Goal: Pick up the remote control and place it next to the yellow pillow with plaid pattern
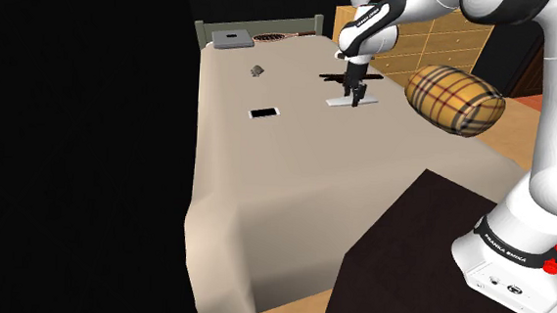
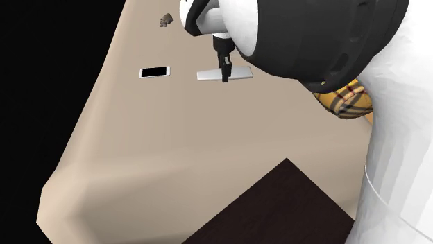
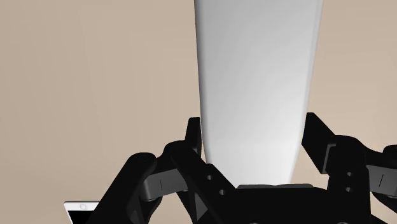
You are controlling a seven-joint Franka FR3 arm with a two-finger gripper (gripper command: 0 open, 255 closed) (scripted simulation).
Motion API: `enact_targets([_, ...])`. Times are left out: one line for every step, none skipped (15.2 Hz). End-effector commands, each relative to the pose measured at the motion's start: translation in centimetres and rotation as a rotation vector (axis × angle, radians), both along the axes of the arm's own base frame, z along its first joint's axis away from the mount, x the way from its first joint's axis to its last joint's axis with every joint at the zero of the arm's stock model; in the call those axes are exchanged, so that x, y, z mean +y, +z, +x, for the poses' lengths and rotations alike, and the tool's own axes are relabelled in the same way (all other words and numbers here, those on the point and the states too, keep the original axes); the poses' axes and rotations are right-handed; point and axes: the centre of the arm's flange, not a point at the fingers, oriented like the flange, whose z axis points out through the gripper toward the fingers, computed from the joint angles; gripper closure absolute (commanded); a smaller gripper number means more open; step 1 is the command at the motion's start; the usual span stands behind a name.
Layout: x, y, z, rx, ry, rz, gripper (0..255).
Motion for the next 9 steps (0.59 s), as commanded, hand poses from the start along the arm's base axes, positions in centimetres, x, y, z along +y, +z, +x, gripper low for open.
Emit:
enact_targets([0.1, 1.0, 0.0, 0.0, 0.0, 0.0, 255])
enact_targets([0.1, 1.6, 0.0, 0.0, 0.0, 0.0, 255])
enact_targets([0.1, 2.1, 0.0, 0.0, 0.0, 0.0, 255])
enact_targets([0.1, 2.6, 0.0, 0.0, 0.0, 0.0, 255])
enact_targets([0.1, 3.2, 0.0, 0.0, 0.0, 0.0, 255])
enact_targets([0.1, 3.7, 0.0, 0.0, 0.0, 0.0, 255])
enact_targets([0.1, 4.2, 0.0, 0.0, 0.0, 0.0, 255])
enact_targets([0.1, 4.7, 0.0, 0.0, 0.0, 0.0, 255])
enact_targets([0.1, 5.3, 0.0, 0.0, 0.0, 0.0, 255])
